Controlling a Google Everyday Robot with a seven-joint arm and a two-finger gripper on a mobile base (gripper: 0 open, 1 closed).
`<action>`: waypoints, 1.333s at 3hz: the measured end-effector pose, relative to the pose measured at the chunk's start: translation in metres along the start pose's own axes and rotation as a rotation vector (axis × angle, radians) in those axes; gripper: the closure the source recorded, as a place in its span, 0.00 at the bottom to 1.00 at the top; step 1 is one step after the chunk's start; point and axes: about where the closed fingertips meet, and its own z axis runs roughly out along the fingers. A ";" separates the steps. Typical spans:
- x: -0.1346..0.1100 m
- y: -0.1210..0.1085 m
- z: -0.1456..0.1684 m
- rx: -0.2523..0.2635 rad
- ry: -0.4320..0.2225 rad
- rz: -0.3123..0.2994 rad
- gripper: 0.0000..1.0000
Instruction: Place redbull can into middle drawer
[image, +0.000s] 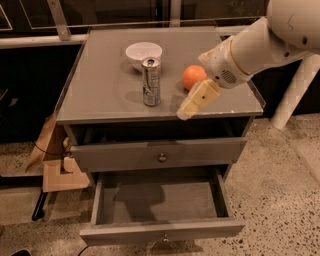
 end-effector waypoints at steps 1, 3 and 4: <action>-0.017 -0.018 0.023 0.038 -0.084 0.009 0.00; -0.044 -0.038 0.086 0.034 -0.183 0.004 0.00; -0.055 -0.040 0.109 0.005 -0.202 0.000 0.00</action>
Offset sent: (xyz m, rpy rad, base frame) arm 0.0828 0.0556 -0.0164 0.1804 -0.1370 -0.0120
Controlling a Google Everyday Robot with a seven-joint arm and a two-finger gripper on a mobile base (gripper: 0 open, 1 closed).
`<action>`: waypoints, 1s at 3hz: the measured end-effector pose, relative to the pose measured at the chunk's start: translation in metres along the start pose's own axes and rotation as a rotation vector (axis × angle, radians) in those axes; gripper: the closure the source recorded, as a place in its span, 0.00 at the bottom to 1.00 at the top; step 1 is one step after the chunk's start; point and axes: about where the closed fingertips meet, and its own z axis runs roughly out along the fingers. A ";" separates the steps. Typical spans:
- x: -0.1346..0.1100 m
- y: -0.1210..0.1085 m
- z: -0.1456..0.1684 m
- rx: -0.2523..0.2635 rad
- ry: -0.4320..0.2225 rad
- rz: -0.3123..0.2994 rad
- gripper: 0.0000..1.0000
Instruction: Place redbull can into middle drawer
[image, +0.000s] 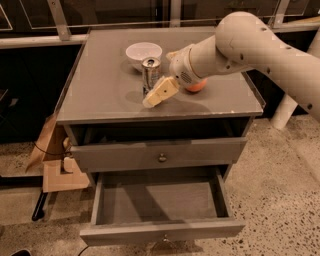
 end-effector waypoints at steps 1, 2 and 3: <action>-0.011 0.003 0.020 -0.036 -0.027 -0.006 0.00; -0.020 0.009 0.033 -0.071 -0.050 -0.018 0.19; -0.020 0.009 0.033 -0.071 -0.050 -0.018 0.42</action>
Offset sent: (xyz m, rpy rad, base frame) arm 0.0105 0.0534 -0.0064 0.0616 0.0147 0.1196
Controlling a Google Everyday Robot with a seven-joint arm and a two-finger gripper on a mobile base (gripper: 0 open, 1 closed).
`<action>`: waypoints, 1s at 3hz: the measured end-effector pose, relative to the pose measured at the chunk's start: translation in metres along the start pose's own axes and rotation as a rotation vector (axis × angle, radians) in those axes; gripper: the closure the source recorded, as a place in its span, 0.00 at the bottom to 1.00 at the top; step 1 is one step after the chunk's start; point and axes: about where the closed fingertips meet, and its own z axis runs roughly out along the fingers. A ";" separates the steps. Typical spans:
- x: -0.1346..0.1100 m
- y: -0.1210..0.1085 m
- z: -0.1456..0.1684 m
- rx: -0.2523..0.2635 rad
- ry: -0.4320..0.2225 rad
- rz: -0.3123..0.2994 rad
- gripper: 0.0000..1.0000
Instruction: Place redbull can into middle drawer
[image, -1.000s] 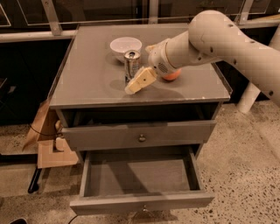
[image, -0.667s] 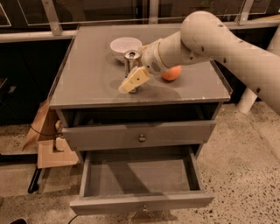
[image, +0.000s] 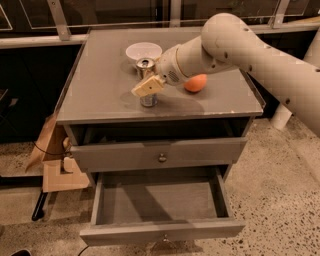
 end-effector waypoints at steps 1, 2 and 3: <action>0.000 0.000 0.000 0.000 0.000 0.000 0.65; 0.000 0.000 0.000 0.000 0.000 0.000 0.89; -0.001 0.001 -0.001 -0.002 -0.001 0.001 1.00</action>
Offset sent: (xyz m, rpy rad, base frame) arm 0.0000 0.0000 0.0000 0.0000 0.0000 0.0000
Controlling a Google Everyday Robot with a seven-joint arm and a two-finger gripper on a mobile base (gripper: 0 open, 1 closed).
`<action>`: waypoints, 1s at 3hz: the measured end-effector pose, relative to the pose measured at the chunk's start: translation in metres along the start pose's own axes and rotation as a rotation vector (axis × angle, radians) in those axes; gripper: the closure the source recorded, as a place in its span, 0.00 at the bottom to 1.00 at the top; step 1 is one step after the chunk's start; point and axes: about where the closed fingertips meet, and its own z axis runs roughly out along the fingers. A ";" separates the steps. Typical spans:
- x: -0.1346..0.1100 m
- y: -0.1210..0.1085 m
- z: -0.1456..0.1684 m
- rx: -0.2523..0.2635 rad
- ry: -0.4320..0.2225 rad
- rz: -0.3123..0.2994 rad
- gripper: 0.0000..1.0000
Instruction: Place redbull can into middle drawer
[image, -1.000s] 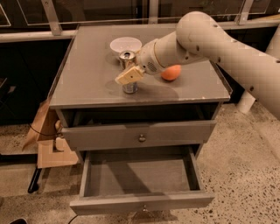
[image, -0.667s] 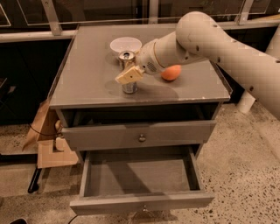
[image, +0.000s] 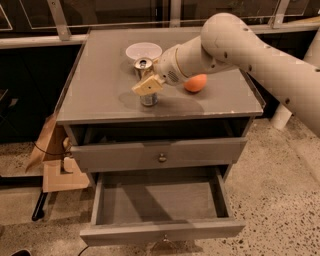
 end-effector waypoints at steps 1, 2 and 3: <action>-0.008 0.009 -0.016 -0.030 -0.012 0.012 1.00; -0.019 0.033 -0.048 -0.060 -0.026 0.062 1.00; -0.029 0.074 -0.103 -0.039 -0.023 0.153 1.00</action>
Offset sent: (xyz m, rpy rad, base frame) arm -0.0916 -0.0312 0.0651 0.0939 0.1315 0.0046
